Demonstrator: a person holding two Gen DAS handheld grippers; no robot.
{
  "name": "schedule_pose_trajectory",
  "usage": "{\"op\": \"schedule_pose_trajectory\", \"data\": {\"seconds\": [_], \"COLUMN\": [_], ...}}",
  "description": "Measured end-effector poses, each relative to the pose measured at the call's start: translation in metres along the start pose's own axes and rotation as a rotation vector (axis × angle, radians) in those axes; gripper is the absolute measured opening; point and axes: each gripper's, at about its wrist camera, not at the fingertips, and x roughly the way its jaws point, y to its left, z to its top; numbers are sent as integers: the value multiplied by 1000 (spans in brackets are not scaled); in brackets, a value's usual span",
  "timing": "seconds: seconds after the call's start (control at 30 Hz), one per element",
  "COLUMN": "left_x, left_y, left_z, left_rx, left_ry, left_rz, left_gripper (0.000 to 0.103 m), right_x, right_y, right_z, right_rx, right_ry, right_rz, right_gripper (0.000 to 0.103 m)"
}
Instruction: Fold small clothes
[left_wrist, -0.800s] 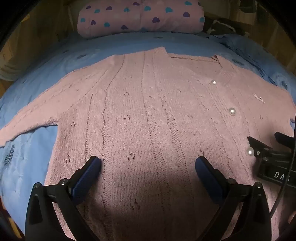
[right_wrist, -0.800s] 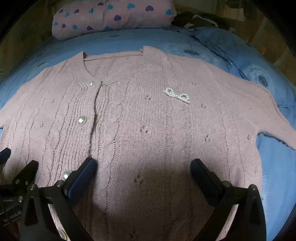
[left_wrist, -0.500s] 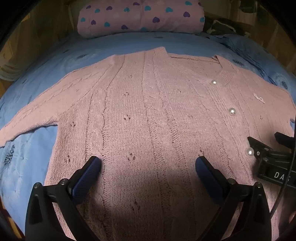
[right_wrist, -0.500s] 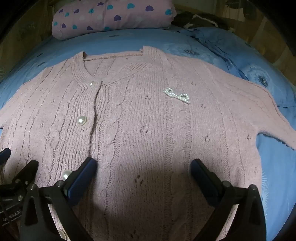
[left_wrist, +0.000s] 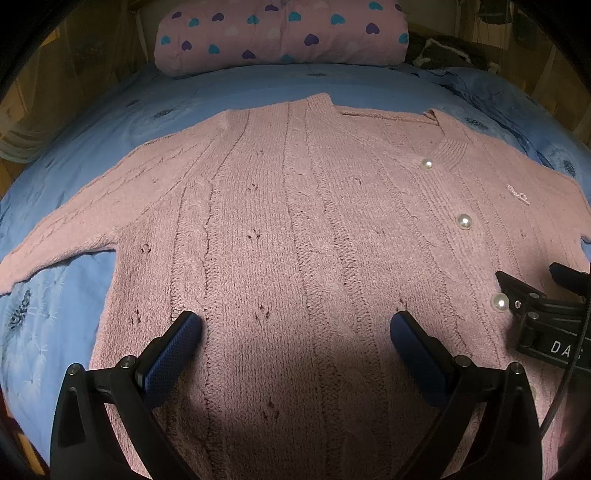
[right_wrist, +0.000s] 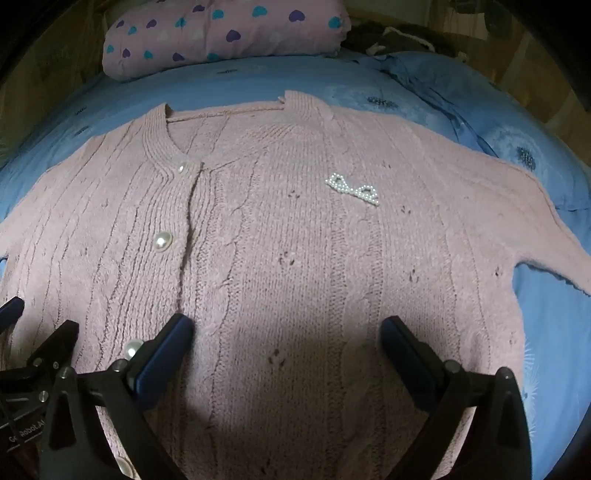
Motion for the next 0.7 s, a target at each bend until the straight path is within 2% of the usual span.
{"op": "schedule_pose_trajectory", "data": {"seconds": [0.7], "left_x": [1], "left_y": [-2], "left_z": [-2], "left_rx": [6], "left_ry": [-6], "left_rz": [17], "left_gripper": [89], "right_x": [-1], "right_y": [7], "right_z": [-1], "right_rx": [-1], "right_ry": [-1], "right_rz": [-24], "right_gripper": [103]}}
